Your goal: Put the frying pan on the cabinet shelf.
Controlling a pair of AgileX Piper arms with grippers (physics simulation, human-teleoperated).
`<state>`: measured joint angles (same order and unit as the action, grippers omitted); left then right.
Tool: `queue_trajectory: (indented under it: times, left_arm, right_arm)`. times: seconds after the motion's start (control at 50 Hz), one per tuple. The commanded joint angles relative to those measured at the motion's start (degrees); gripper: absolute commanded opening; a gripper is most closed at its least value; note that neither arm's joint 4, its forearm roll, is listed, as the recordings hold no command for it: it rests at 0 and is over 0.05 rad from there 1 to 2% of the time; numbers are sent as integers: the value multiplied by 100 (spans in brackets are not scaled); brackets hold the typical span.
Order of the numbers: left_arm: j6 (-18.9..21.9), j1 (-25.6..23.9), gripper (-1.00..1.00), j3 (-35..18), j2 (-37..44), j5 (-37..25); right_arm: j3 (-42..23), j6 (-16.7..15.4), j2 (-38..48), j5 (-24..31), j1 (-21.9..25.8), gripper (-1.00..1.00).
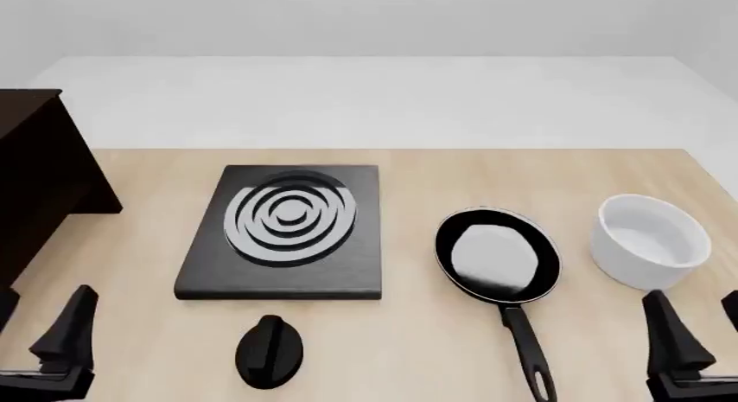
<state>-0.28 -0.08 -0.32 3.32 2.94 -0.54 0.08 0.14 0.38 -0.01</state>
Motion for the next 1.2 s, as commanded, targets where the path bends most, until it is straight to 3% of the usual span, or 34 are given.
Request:
queue_trajectory:
  times: [0.02,0.08,0.2,0.38,0.46,0.54,0.62,0.64,0.68,0.72,0.76,1.02,1.06,1.14,1.18,1.2]
  left_arm:
    - [-39,-101,100,-225,-296,-546]
    - [14,-264,100,-448,-307,-771]
    - [-642,-266,100,-1183,-295,-1676]
    - [-467,-218,100,-2231,-240,-2467]
    - [-370,-414,100,-2500,-177,-2710]
    - [-302,-679,100,-2774,-44,-3059]
    - [-115,-652,100,-2808,-86,-3307]
    - [-97,-621,100,-2834,-88,-3380]
    - [-134,-571,100,-2865,-44,-3386]
    - [-126,-562,100,-2866,-2,-3367]
    - [-164,-570,100,-2877,41,-3365]
    - [-286,-778,100,-2603,-74,-3340]
    - [-287,-814,100,-2593,-96,-3361]
    - [-253,-809,100,-2635,-78,-3376]
    - [-263,-798,100,-2662,-69,-3385]
    - [-257,-791,100,-2657,-70,-3375]
  right_arm:
    - [-316,50,5,276,-1,100]
    - [-695,106,-11,595,101,100]
    - [-1734,159,-13,1560,360,100]
    - [-2836,191,-11,2765,418,100]
    - [-3105,577,-4,3234,516,100]
    - [-3171,237,74,3587,635,100]
    - [-3335,292,188,3862,891,100]
    - [-3456,237,274,3952,762,100]
    - [-3545,428,396,4009,646,100]
    - [-3676,401,488,4065,684,100]
    - [-3817,206,758,4159,838,100]
    - [-4540,-111,2146,4213,1434,100]
    - [-4531,-356,2391,4230,1728,100]
    - [-4629,-25,2646,4278,1592,100]
    - [-4601,-163,2741,4290,1799,100]
    - [-4581,-408,2765,4267,1985,100]
